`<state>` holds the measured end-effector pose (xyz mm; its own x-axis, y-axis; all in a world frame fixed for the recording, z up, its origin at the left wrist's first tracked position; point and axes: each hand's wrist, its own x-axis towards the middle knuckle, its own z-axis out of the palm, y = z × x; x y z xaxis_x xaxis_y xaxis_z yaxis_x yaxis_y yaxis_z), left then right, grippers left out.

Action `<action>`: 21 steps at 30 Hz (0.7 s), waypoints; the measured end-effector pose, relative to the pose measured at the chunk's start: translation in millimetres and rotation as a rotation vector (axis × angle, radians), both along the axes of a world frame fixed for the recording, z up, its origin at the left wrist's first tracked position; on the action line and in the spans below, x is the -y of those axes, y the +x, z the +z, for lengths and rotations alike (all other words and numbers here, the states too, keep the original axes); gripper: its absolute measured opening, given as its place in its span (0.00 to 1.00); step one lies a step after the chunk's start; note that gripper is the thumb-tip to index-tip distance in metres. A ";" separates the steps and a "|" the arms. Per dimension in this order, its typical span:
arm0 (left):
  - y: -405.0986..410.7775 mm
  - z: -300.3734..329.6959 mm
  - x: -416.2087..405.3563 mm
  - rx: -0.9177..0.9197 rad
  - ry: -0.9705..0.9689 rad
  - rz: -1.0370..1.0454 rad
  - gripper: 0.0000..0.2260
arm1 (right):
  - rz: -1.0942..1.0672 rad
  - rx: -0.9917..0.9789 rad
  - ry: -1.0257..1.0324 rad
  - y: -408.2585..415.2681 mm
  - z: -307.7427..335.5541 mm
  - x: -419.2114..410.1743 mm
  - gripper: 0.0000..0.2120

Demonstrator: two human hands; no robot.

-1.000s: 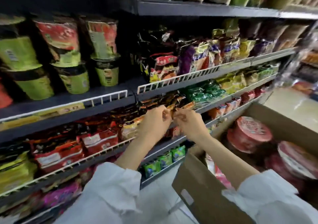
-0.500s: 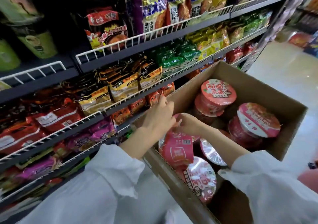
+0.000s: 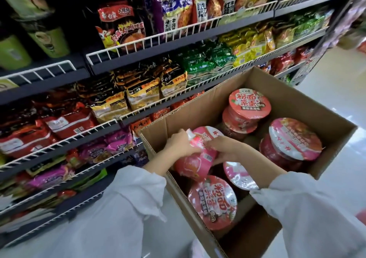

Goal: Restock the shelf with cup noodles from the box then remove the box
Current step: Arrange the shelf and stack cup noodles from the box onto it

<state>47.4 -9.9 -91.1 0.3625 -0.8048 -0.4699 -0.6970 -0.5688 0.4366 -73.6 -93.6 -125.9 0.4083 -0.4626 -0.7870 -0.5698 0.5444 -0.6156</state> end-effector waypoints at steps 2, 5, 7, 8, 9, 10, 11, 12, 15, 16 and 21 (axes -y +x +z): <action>-8.8 -1.1 -0.8 0.026 -0.057 -0.024 0.38 | -0.041 0.059 0.041 -6.9 6.8 -0.1 0.18; -17.0 -2.5 1.2 0.047 -0.199 -0.098 0.36 | -0.158 0.077 0.157 -15.1 23.7 -2.0 0.21; -23.3 -0.5 5.0 0.049 -0.307 -0.173 0.33 | -0.221 0.114 0.173 -21.2 28.6 4.8 0.27; -26.8 0.3 7.9 0.069 -0.354 -0.226 0.32 | -0.245 0.145 0.170 -23.5 29.7 8.8 0.27; -30.4 1.3 10.8 0.091 -0.387 -0.272 0.32 | -0.271 0.173 0.171 -26.1 29.6 12.1 0.27; -32.5 0.5 13.9 0.106 -0.391 -0.309 0.32 | -0.299 0.187 0.172 -28.0 26.4 16.6 0.26; -32.8 -1.7 16.8 0.111 -0.373 -0.348 0.33 | -0.320 0.189 0.173 -29.4 23.5 19.8 0.24; -31.2 -6.3 20.4 0.107 -0.321 -0.396 0.34 | -0.332 0.174 0.167 -30.5 18.3 23.7 0.23; -27.9 -25.0 30.5 -0.041 -0.212 -0.465 0.33 | -0.383 0.130 0.107 -31.3 2.5 35.0 0.22; -28.2 -28.7 33.4 -0.135 -0.244 -0.380 0.30 | -0.411 0.115 0.067 -30.9 -3.7 40.8 0.22; -21.5 -33.6 44.9 -0.139 -0.085 0.519 0.39 | -0.501 0.054 -0.139 -37.9 -34.5 62.3 0.29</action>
